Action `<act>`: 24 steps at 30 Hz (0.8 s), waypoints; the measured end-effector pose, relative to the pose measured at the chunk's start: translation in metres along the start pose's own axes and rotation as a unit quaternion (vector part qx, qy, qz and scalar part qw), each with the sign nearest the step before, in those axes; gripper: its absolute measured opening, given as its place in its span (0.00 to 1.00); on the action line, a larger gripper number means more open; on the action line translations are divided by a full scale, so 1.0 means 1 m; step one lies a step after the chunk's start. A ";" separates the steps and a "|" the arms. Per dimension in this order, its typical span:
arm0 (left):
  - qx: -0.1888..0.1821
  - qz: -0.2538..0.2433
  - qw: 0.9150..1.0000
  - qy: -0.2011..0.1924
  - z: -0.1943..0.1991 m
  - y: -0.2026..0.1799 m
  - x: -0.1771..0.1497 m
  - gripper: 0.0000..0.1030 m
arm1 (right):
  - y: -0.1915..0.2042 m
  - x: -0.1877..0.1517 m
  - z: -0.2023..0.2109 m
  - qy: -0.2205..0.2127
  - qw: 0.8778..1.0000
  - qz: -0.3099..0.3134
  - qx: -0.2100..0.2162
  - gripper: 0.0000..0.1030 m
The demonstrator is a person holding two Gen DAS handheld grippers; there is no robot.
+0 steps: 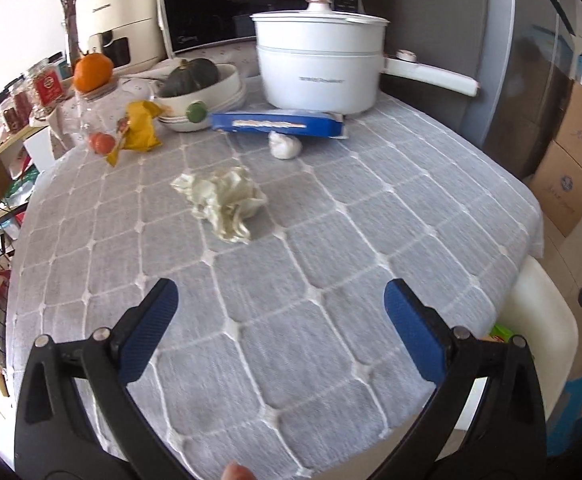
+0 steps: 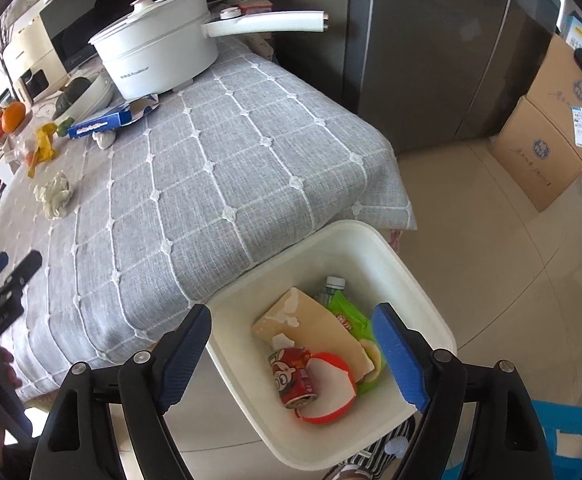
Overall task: Collect trash
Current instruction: 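Lower the left gripper onto the crumpled white tissue and grasp it, then grasp the blue box with the right gripper while the left holds the tissue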
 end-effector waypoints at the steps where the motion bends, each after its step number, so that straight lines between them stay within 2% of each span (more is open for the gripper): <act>1: 0.005 0.007 1.000 0.001 -0.008 0.006 0.005 0.99 | 0.004 0.003 -0.005 0.003 1.000 0.009 -0.004 0.82; 5: 0.015 0.017 1.000 -0.015 -0.037 0.024 0.025 0.99 | 0.021 0.025 -0.022 0.006 1.000 0.025 -0.006 0.82; 7: 0.016 0.004 1.000 0.003 -0.056 0.028 0.031 0.99 | 0.032 0.038 -0.031 0.006 0.999 0.036 0.004 0.82; 11: 0.011 0.007 0.999 0.029 -0.083 0.040 0.040 0.99 | 0.060 0.071 -0.050 -0.024 0.996 0.080 0.005 0.82; 15: -0.013 0.026 0.999 0.025 -0.095 0.049 0.046 0.99 | 0.096 0.100 -0.076 -0.054 0.988 0.146 -0.007 0.82; 16: -0.023 0.024 0.999 0.022 -0.098 0.050 0.048 0.95 | 0.106 0.107 -0.083 -0.060 0.985 0.159 -0.008 0.82; 18: -0.035 0.014 0.999 0.017 -0.102 0.048 0.050 0.79 | 0.126 0.120 -0.098 -0.076 0.980 0.184 -0.008 0.82; 20: -0.047 0.000 0.999 0.013 -0.106 0.047 0.051 0.48 | 0.144 0.132 -0.113 -0.090 0.974 0.209 -0.010 0.82; 21: -0.055 -0.004 0.998 0.011 -0.107 0.048 0.051 0.39 | 0.151 0.138 -0.119 -0.095 0.971 0.220 -0.013 0.82; 22: -0.060 -0.009 0.998 0.010 -0.109 0.047 0.051 0.26 | 0.159 0.144 -0.127 -0.101 0.967 0.232 -0.017 0.82; 23: -0.064 -0.016 0.998 0.006 -0.108 0.048 0.052 0.18 | 0.167 0.150 -0.133 -0.106 0.964 0.244 -0.021 0.82; 24: -0.066 -0.022 0.998 -0.001 -0.107 0.049 0.053 0.17 | 0.175 0.156 -0.139 -0.113 0.960 0.257 -0.023 0.82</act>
Point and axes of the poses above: each gripper's, at about its wrist camera, not at the fingertips, and z roughly against the way its jaws point, y to its left, x to its top, the point moved 6 cm from there along -z, roughly the way its jaws point, and after that the axes turned 8 degrees about x, right-handed, at the moved point
